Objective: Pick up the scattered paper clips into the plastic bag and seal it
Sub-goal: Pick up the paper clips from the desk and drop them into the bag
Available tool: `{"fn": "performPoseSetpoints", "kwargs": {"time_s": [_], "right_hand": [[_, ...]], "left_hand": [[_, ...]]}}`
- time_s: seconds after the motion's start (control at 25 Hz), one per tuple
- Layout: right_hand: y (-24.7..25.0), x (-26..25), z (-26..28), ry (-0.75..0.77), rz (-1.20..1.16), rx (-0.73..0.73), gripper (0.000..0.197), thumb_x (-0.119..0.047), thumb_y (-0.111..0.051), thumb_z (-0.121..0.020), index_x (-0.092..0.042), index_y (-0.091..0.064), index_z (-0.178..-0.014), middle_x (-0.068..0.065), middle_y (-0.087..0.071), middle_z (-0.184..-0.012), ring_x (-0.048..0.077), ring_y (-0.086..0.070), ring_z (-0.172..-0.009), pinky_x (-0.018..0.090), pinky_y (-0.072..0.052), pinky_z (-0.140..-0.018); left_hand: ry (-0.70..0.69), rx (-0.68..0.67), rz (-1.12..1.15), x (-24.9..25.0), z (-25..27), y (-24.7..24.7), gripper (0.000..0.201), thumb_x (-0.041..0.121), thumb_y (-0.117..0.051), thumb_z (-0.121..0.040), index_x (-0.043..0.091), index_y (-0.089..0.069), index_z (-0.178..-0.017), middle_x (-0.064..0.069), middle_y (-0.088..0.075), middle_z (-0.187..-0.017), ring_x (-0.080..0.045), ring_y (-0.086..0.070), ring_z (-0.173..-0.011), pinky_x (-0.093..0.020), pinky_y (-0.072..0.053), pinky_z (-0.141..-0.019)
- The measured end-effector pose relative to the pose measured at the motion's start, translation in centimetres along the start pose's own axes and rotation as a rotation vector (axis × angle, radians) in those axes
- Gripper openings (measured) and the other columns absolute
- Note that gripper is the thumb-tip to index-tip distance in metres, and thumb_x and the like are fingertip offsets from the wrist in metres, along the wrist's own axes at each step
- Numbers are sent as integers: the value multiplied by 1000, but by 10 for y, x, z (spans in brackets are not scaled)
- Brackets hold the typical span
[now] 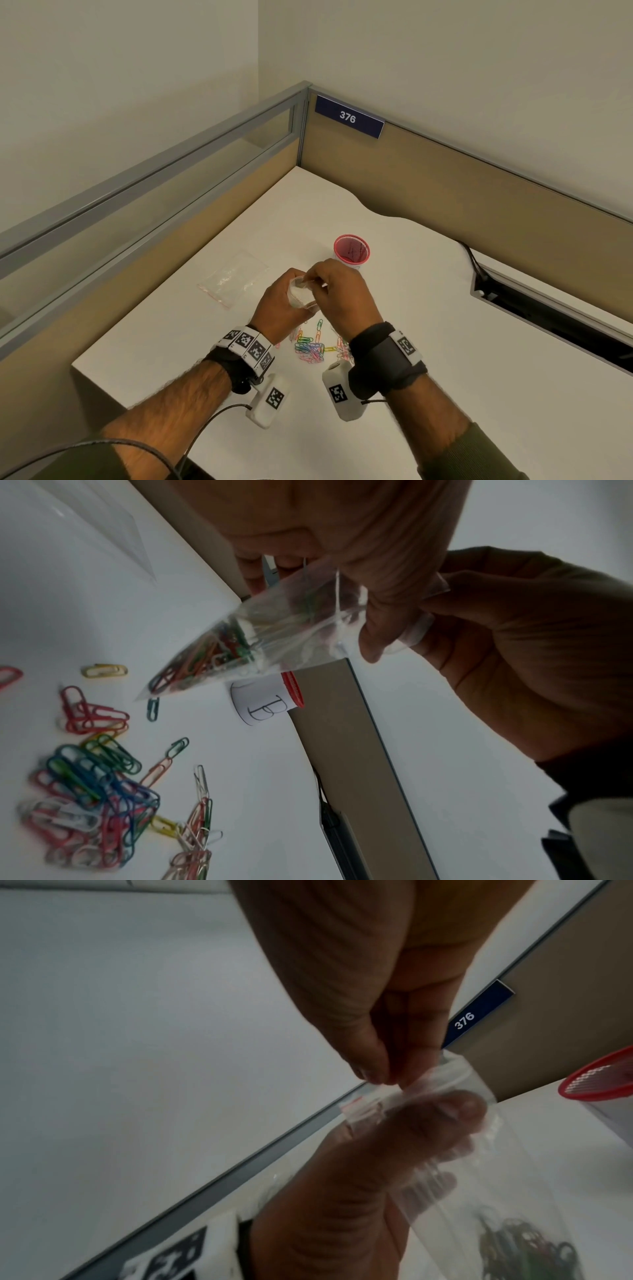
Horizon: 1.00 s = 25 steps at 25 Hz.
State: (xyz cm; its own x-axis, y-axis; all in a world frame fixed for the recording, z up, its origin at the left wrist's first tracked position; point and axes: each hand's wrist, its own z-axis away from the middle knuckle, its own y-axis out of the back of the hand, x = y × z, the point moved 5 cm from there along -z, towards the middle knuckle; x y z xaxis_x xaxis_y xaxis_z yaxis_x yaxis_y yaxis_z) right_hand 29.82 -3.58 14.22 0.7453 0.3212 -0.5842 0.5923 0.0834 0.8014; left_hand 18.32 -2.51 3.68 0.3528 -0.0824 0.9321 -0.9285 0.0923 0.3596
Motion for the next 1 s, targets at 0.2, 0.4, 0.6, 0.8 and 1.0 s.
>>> {"fn": "performPoseSetpoints", "kwargs": {"time_s": [0.2,0.4,0.6,0.8,1.0], "right_hand": [[3,56,15,-116,25,115,15,-11,-57,-91,-17,-68,-99,0,-66,-98,14,-60,-89,31,-53,-81],[-93,104,44,-205,225,-377,34,-19,-61,-89,-29,-61,-122,0,-56,-126,22,-50,-118,36,-45,-98],[-137,113,38,-117,365,-443,27,-26,-58,-91,-28,-63,-116,4,-52,-126,29,-48,-115,38,-46,-94],[-103,152,29,-334,353,-353,31,-25,-58,-90,-22,-60,-121,5,-51,-122,27,-48,-117,37,-46,-95],[-103,151,39,-359,301,-419,55,-46,-71,-78,-23,-55,-126,2,-48,-125,24,-44,-118,37,-47,-96]], "left_hand": [[5,77,127,1,7,16,36,14,-85,-75,21,-61,-102,7,-71,-104,-11,-64,-109,-29,-51,-96],[12,111,166,-4,9,29,36,13,-84,-74,20,-61,-100,3,-71,-104,-14,-64,-112,-35,-50,-102],[15,129,166,-8,8,43,37,11,-84,-75,20,-60,-101,4,-70,-105,-13,-63,-113,-37,-49,-103],[19,137,168,-11,6,45,36,10,-83,-76,19,-60,-102,3,-70,-106,-13,-63,-113,-34,-49,-102],[19,127,182,-10,3,35,37,8,-83,-76,17,-60,-103,1,-69,-107,-13,-63,-113,-20,-51,-90]]}}
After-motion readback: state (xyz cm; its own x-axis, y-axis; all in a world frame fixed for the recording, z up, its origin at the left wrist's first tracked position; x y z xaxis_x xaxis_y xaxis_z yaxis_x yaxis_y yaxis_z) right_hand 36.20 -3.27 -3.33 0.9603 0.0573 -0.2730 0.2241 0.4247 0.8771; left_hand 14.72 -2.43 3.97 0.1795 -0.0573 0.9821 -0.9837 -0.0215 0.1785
